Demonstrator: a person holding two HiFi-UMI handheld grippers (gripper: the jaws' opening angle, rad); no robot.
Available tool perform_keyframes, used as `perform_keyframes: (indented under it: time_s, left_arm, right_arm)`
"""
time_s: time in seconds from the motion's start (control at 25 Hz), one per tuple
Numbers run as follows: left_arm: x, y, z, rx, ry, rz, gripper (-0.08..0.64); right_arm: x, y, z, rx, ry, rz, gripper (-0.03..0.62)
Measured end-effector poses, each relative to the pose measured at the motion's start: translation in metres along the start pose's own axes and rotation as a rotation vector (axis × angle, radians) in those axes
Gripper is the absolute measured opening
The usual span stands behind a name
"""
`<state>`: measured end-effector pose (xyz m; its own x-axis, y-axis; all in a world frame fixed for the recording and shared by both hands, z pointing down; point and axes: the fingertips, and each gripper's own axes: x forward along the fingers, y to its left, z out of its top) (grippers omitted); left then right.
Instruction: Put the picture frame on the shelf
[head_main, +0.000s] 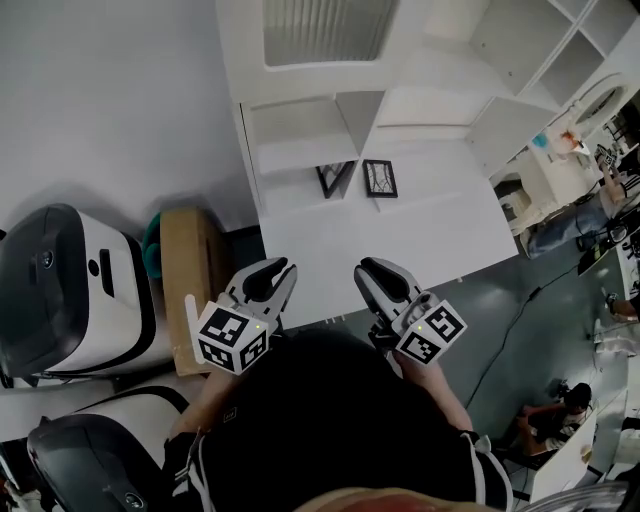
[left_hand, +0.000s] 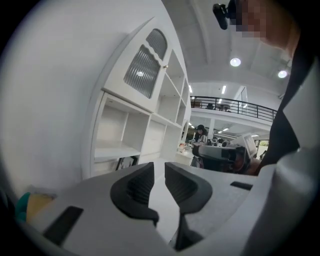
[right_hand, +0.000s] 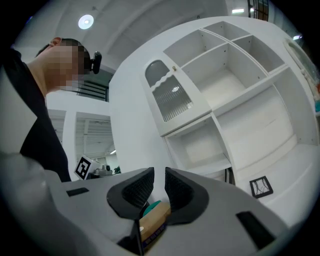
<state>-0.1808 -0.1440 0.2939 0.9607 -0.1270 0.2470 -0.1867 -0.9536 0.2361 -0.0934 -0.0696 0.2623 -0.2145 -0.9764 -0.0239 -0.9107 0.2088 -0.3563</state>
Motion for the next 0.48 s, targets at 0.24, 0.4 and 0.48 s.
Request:
perform_keyframes:
  time_s: [0.24,0.4,0.48]
  left_arm:
    - [0.007,-0.041,0.032,0.166,-0.040,0.002,0.072]
    - [0.016,-0.059,0.042,0.182,-0.052,-0.016,0.072]
    - [0.020,-0.062,0.042,0.176,-0.049,-0.019,0.072]
  right_arm:
    - [-0.025,0.018,0.037,-0.105,-0.064,0.094,0.029]
    - [-0.036,0.020,0.049,-0.124,-0.080,0.131,0.020]
    - [-0.039,0.017,0.048,-0.135,-0.071,0.131,0.020]
